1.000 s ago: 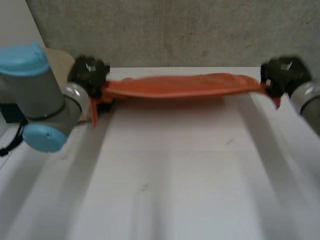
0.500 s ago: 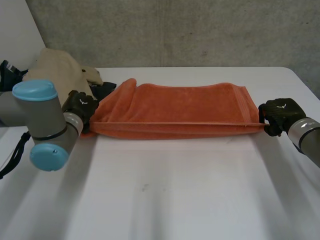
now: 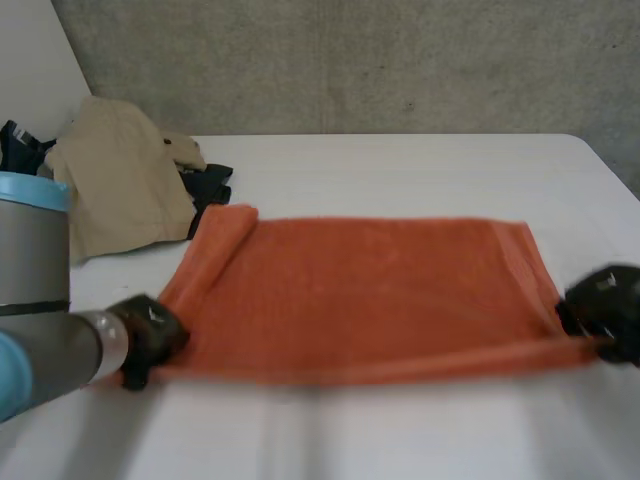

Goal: Fold the laundry.

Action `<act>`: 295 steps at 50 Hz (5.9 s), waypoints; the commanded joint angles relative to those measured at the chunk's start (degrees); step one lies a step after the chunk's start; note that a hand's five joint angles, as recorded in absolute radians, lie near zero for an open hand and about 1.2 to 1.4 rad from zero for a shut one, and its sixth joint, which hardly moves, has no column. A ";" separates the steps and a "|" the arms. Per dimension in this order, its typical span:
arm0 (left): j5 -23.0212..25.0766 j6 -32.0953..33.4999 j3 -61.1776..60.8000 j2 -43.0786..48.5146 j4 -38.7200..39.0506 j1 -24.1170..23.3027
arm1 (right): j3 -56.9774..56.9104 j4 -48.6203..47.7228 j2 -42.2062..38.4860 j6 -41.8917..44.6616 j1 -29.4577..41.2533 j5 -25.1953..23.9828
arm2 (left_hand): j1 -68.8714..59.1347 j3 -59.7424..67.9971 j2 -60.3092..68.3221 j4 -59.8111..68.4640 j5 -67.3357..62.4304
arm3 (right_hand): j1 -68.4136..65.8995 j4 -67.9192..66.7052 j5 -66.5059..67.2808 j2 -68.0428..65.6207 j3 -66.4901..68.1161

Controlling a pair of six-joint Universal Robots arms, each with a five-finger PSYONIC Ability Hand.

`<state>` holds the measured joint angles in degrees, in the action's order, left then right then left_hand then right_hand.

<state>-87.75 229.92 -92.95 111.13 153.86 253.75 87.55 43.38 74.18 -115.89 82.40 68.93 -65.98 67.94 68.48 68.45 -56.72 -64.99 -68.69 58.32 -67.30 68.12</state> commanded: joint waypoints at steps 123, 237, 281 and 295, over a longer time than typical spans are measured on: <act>-6.55 2.11 57.89 38.55 20.25 -9.94 | -27.43 -49.54 -34.10 -20.33 13.04 20.09 | 52.07 -54.03 -54.57 -54.54 52.81 | 54.99 58.69 -58.32 57.30 -58.12; -10.34 -6.76 47.60 31.00 6.89 -5.46 | -12.67 -42.24 -20.65 -25.88 15.33 12.46 | -13.89 11.93 11.40 11.42 -13.15 | 54.99 58.69 -58.32 57.30 -58.12; 7.50 -3.33 1.55 -35.89 28.33 -12.24 | -60.92 -20.97 -50.01 -36.78 14.72 -11.98 | -14.02 12.06 11.52 11.55 -13.28 | -14.50 -10.79 11.17 -12.18 11.36; 4.44 -4.65 8.05 -15.69 25.70 -6.60 | -45.73 -22.29 -28.75 -37.39 11.20 -2.13 | -14.02 12.06 11.52 11.55 -13.28 | -15.01 -11.31 11.68 -12.70 11.88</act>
<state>-80.35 225.78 -88.77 85.89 181.55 246.45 32.62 20.88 35.54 -152.93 94.84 66.63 -66.95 68.05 68.56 68.70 -56.26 -64.98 -68.39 55.65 -67.35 67.73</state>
